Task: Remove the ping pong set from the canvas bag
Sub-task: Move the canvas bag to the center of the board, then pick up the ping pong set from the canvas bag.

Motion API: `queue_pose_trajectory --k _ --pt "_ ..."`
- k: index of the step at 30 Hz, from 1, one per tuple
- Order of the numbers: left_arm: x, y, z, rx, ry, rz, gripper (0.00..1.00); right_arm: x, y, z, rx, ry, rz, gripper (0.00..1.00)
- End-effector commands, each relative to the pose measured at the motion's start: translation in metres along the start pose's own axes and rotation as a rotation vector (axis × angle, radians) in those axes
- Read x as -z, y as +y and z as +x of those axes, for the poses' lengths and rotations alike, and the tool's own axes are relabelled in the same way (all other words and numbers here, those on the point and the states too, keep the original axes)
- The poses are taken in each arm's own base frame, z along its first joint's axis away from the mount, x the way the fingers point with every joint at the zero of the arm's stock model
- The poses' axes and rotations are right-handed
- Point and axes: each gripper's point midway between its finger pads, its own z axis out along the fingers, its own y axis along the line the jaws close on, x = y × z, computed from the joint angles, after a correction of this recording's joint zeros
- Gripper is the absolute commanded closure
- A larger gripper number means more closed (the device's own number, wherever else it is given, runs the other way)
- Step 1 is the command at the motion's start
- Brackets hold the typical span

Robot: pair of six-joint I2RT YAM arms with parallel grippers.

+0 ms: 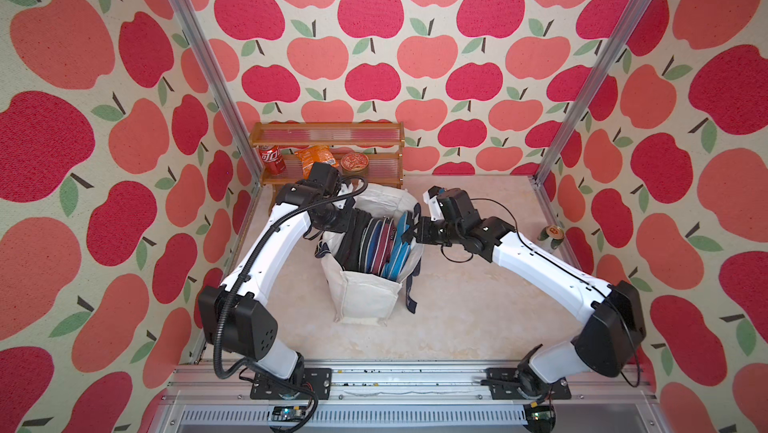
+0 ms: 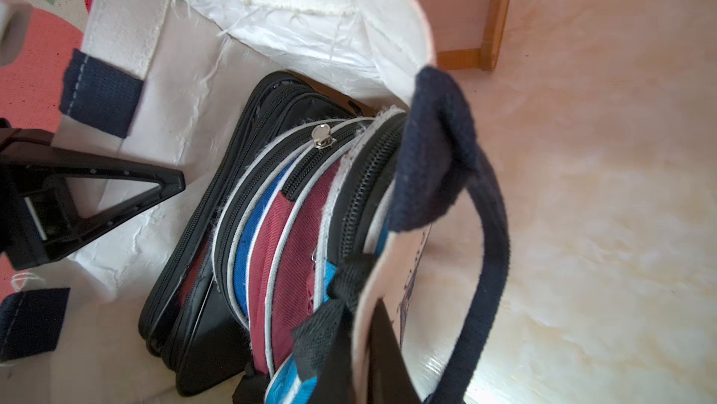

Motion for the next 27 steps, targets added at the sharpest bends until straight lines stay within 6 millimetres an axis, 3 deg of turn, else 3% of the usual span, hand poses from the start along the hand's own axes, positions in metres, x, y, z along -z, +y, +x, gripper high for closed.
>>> queue_pose_trajectory --k 1,3,6,8,12,16,21,27 --pt "0.029 -0.021 -0.029 0.007 -0.19 0.128 1.0 0.007 0.023 -0.03 0.099 -0.076 -0.036 1.0" --pt "0.028 -0.017 -0.029 0.023 -0.197 0.126 1.0 0.011 0.015 -0.038 0.138 -0.089 0.006 0.86" --pt "0.025 -0.016 -0.031 0.029 -0.21 0.128 1.0 0.024 0.0 -0.053 0.164 -0.132 0.056 0.53" --pt "0.023 -0.016 -0.034 0.037 -0.228 0.13 1.0 0.038 -0.009 -0.064 0.178 -0.175 0.099 0.4" --pt "0.026 -0.018 -0.046 0.024 -0.311 0.138 1.0 0.069 -0.012 -0.081 0.215 -0.258 0.164 0.35" --pt "0.036 -0.014 -0.054 0.004 -0.411 0.107 1.0 0.084 -0.001 -0.087 0.227 -0.289 0.151 0.35" --pt "0.056 -0.011 -0.061 -0.013 -0.461 0.042 1.0 0.081 0.022 -0.081 0.262 -0.256 0.124 0.35" --pt "0.06 -0.004 -0.062 -0.067 -0.455 -0.037 1.0 0.056 0.036 -0.06 0.242 -0.153 0.096 0.35"
